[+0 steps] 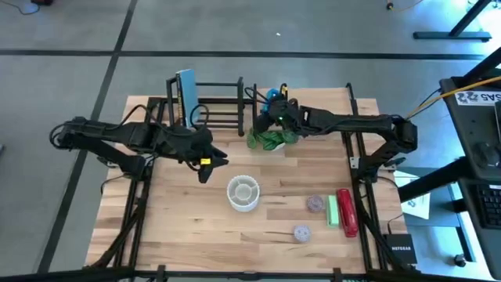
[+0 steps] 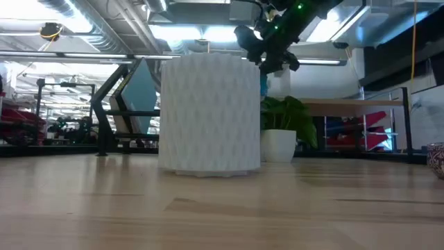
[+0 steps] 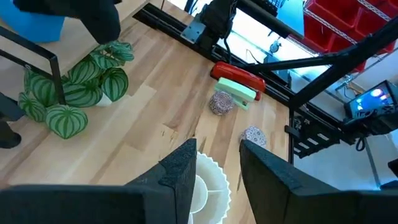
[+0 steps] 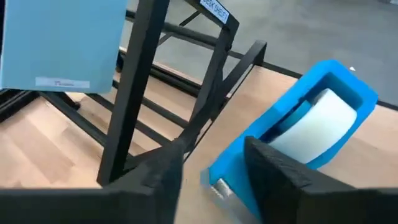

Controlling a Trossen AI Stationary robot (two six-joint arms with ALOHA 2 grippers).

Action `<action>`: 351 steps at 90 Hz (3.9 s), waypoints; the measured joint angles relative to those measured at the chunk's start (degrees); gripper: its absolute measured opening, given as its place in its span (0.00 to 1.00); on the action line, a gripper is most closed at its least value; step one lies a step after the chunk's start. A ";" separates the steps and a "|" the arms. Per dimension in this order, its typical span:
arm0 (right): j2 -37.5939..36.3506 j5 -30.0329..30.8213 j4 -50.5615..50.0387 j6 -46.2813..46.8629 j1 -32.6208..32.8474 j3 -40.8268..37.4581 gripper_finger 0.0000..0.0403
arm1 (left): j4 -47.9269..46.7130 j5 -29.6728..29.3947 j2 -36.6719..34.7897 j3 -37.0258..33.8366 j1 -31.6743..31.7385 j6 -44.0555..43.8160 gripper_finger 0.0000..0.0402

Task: Stock shelves
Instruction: Remove the tape dispenser from the shelf

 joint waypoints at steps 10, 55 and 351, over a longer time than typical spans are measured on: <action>0.04 -0.06 -0.03 -0.47 0.00 0.07 0.55 | 0.00 0.00 0.00 0.00 0.02 0.00 0.27; 0.13 0.75 -5.70 -5.98 0.09 8.40 0.81 | -0.02 0.02 0.00 0.00 0.01 -0.04 0.27; 2.93 -17.38 -37.57 -3.50 -9.30 27.96 0.58 | 0.24 0.94 0.00 0.01 0.09 0.87 0.27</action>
